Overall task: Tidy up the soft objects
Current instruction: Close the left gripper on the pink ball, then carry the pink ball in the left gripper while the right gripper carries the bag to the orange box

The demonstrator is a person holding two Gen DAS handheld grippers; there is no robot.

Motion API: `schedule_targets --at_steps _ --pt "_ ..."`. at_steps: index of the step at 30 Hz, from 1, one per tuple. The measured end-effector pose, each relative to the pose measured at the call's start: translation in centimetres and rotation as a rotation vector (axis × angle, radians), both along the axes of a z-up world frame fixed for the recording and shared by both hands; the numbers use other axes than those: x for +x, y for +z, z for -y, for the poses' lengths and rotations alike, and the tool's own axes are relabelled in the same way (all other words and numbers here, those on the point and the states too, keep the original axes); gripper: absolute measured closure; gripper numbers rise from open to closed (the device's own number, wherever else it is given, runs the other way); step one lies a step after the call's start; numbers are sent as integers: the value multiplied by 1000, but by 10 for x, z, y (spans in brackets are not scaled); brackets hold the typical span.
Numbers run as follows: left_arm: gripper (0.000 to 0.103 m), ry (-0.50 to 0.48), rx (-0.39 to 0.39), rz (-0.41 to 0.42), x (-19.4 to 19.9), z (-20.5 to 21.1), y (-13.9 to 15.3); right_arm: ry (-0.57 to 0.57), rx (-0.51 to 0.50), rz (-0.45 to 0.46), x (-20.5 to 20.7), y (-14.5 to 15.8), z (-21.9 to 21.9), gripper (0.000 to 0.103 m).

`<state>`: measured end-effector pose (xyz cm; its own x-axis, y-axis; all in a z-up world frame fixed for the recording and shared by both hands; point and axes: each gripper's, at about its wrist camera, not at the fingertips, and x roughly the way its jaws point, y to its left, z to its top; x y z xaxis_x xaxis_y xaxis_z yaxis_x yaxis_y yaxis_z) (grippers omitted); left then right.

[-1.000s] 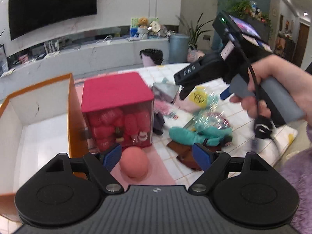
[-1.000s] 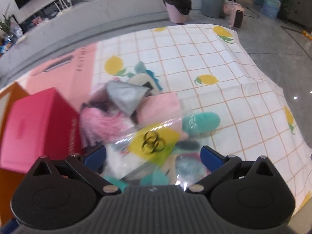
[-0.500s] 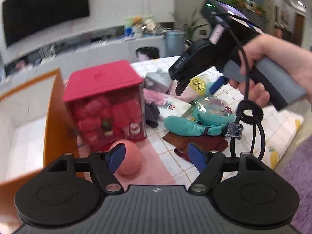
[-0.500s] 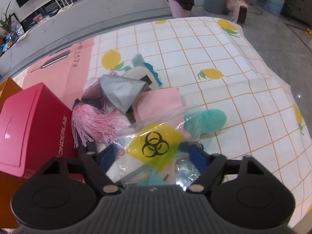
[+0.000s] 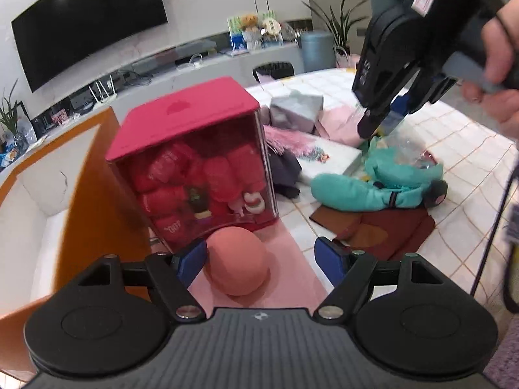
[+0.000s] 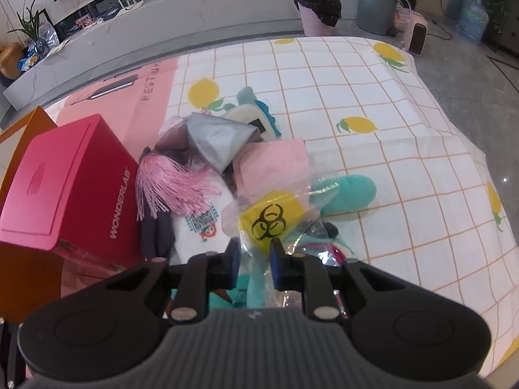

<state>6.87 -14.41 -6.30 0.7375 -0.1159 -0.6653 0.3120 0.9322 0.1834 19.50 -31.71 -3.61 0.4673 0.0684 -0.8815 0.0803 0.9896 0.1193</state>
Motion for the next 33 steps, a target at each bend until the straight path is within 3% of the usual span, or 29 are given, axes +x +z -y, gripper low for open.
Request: schedule_targets --at_steps 11,17,19,24,33 --pt "11 89 118 46 22 4 -22 54 48 48 -11 10 -8 84" --pt "11 80 165 90 26 6 -35 64 37 36 -10 5 -8 86" --pt "17 87 161 91 26 6 -36 55 35 34 -10 5 -6 92" --pt "46 143 148 89 26 0 -31 17 40 35 -12 5 1 92" --pt "49 160 63 76 9 -9 -20 -20 49 41 -22 10 8 92"
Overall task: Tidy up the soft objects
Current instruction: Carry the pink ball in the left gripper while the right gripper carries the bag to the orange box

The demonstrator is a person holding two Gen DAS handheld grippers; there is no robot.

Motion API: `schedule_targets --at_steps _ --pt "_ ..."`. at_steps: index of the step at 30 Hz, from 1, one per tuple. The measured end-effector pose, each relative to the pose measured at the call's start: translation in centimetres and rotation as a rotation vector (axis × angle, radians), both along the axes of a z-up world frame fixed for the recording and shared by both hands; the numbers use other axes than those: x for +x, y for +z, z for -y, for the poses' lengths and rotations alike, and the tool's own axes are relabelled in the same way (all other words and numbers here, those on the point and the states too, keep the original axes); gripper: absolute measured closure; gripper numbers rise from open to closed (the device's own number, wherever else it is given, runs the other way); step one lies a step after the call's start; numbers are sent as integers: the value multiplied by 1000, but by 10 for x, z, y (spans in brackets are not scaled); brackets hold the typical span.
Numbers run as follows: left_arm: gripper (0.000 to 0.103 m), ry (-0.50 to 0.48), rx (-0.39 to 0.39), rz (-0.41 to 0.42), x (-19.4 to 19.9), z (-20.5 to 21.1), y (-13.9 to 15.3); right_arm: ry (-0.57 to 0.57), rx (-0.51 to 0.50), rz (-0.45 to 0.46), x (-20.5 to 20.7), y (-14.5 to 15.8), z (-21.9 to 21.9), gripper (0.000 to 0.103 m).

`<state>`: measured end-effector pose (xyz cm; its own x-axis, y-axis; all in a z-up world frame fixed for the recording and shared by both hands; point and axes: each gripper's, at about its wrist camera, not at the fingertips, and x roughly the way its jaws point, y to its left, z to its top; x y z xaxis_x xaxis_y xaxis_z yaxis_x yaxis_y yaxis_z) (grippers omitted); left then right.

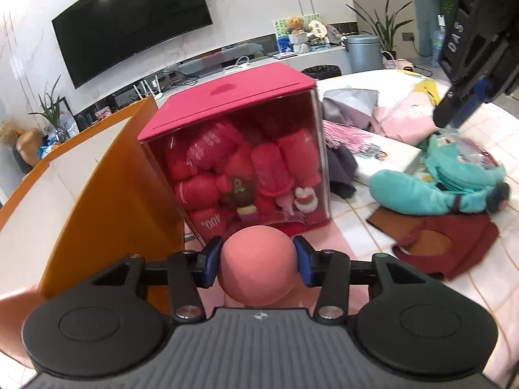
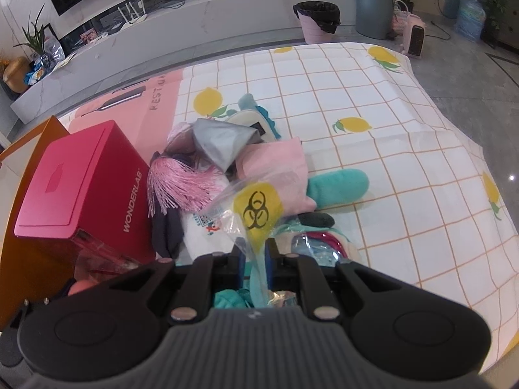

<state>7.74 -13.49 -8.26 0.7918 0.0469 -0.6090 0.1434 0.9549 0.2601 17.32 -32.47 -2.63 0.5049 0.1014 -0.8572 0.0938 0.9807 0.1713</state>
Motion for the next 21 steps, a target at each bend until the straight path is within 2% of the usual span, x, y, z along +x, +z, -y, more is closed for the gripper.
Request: schedule_targets --at_steps 3,6,9,13,16,17,19,21 --pt "49 -15 -11 -19 -11 0 3 11 50 -19 -4 -1 2 92" --pt "49 -16 -31 -32 -18 -2 6 10 150 -95 -1 -14 7 92" --pt "49 -9 -67 -58 -19 -5 9 -36 121 -126 2 -23 14 91" --pt "49 -30 -146 -111 -17 -12 19 -94 229 -148 6 -32 29 91" --pt "49 -52 -171 -112 -20 -14 24 -87 181 -141 5 -29 24 90" --pt "49 -55 -168 -112 -20 -13 24 -81 136 -131 5 -26 20 85" --pt "49 -48 -156 -123 -19 -13 21 -91 76 -101 5 -23 17 47" --pt "49 -40 -149 -146 -17 -12 17 -93 51 -68 6 -20 17 40"
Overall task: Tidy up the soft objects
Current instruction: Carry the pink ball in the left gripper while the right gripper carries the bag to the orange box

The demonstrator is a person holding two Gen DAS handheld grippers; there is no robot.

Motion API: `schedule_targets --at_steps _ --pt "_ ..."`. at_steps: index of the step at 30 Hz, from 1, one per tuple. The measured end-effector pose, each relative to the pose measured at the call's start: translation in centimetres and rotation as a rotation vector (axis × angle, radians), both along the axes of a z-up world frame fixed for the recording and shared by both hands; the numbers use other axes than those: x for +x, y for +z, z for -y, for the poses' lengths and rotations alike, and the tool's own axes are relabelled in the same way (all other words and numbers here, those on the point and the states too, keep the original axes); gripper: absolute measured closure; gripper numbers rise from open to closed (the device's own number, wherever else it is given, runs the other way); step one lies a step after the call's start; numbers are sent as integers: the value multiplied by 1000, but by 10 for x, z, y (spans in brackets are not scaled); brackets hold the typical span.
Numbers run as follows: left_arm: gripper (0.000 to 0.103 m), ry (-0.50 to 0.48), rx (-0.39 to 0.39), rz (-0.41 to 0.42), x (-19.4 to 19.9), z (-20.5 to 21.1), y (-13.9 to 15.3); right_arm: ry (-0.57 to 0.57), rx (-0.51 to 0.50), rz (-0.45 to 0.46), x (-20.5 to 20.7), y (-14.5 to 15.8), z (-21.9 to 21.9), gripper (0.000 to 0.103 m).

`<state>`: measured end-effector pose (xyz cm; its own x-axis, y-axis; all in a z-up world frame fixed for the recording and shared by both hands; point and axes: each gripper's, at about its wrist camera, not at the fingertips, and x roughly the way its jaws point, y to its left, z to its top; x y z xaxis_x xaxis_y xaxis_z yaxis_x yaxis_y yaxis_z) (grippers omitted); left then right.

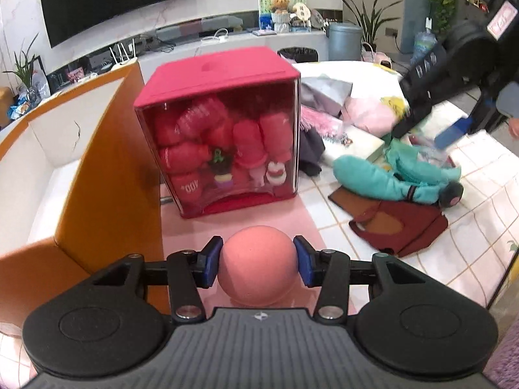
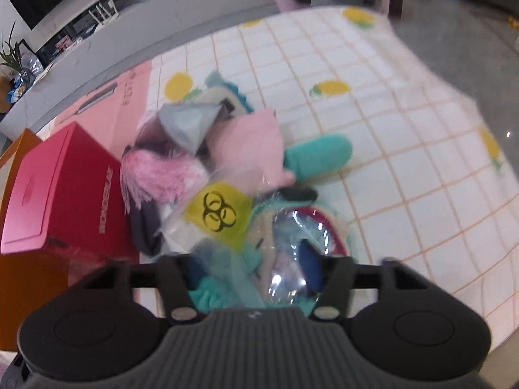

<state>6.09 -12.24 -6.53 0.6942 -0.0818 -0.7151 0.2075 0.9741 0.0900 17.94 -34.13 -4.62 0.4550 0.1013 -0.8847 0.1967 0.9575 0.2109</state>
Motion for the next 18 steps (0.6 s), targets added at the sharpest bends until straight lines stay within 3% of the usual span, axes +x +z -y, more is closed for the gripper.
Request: schedule_targets --at_steps 9,11,13,14,16,18 --pt "49 -27 22 1 -3 4 -1 129 -196 123 16 5 -23 36" --pt "49 -29 27 3 -3 5 -1 139 -206 128 22 3 -26 45" --pt "49 -29 27 2 -3 5 0 161 -235 136 27 0 -31 72" --pt "49 -28 27 -1 -2 5 0 179 -243 133 29 -3 -33 79" --pt "49 -27 25 -4 -2 5 0 201 -252 109 32 -9 -37 102" --pt "49 -26 25 -6 -2 4 0 194 -292 125 29 -9 -41 103"
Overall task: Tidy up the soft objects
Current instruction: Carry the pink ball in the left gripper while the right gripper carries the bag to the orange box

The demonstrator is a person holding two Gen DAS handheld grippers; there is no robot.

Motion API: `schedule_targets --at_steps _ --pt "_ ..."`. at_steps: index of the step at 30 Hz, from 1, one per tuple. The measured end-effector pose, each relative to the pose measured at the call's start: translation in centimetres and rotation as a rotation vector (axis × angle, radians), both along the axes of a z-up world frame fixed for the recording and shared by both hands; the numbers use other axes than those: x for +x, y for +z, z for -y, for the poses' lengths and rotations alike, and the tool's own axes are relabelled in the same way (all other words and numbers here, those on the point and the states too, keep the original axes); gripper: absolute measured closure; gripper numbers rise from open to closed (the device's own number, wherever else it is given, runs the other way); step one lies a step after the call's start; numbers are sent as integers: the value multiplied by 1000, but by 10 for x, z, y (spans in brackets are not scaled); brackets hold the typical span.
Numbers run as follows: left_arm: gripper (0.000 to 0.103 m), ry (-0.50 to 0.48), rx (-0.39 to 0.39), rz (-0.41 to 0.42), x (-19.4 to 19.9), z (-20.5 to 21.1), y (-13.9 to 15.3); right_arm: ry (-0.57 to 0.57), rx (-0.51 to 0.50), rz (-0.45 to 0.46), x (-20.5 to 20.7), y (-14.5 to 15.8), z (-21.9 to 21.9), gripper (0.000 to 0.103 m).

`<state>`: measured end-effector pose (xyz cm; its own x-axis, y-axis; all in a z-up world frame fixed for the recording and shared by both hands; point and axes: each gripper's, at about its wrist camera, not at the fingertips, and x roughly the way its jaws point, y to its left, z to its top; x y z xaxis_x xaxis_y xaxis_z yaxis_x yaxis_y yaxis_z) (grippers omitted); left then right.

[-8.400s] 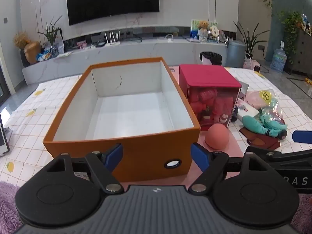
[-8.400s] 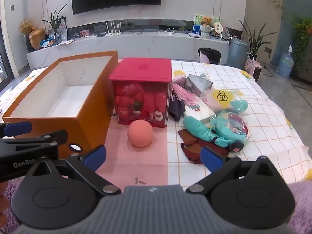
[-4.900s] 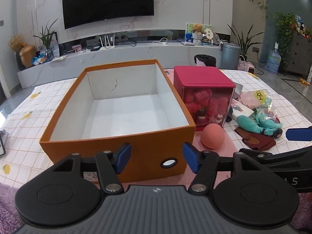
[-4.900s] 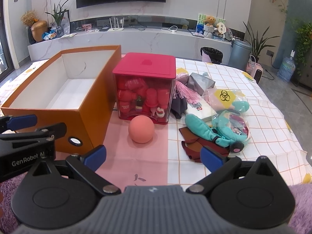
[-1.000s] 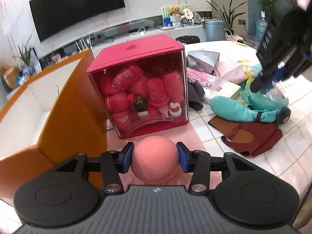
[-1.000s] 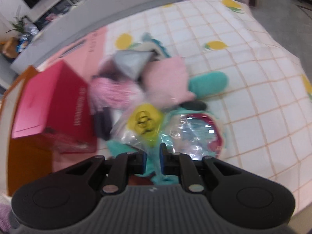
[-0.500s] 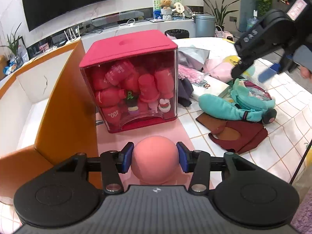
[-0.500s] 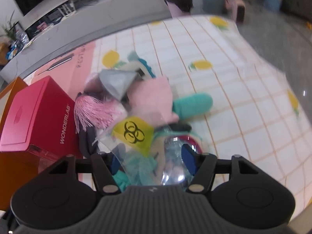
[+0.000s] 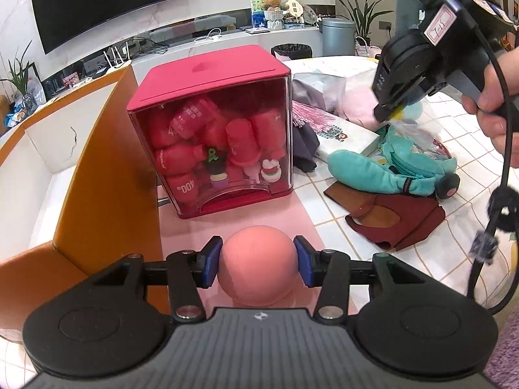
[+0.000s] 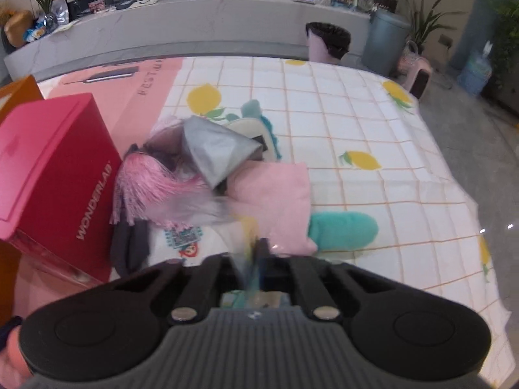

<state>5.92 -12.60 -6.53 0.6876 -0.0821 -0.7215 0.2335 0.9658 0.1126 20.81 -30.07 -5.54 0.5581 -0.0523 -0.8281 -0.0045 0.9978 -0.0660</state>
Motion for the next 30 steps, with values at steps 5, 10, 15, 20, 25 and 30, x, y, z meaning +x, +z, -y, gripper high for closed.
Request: schedule_targets --at_steps 5,10,15,20,25,30 --pt "49 -3 6 -7 0 0 2 2 -18 97 -22 25 -10 103" --pt "50 -9 -18 -39 1 -2 10 -35 -80 178 -46 55 -25 103" --pt "50 -8 -71 -36 -6 -9 25 -49 -29 137 -66 63 -31 103" --pt "50 -22 -114 -43 -19 -19 41 -52 -7 145 -93 74 -39 103" --pt "50 -53 -155 -51 -43 -33 54 40 -3 142 -124 90 -59 103" --pt "50 -46 -143 -20 -68 -47 68 147 -32 115 -163 97 -81 103"
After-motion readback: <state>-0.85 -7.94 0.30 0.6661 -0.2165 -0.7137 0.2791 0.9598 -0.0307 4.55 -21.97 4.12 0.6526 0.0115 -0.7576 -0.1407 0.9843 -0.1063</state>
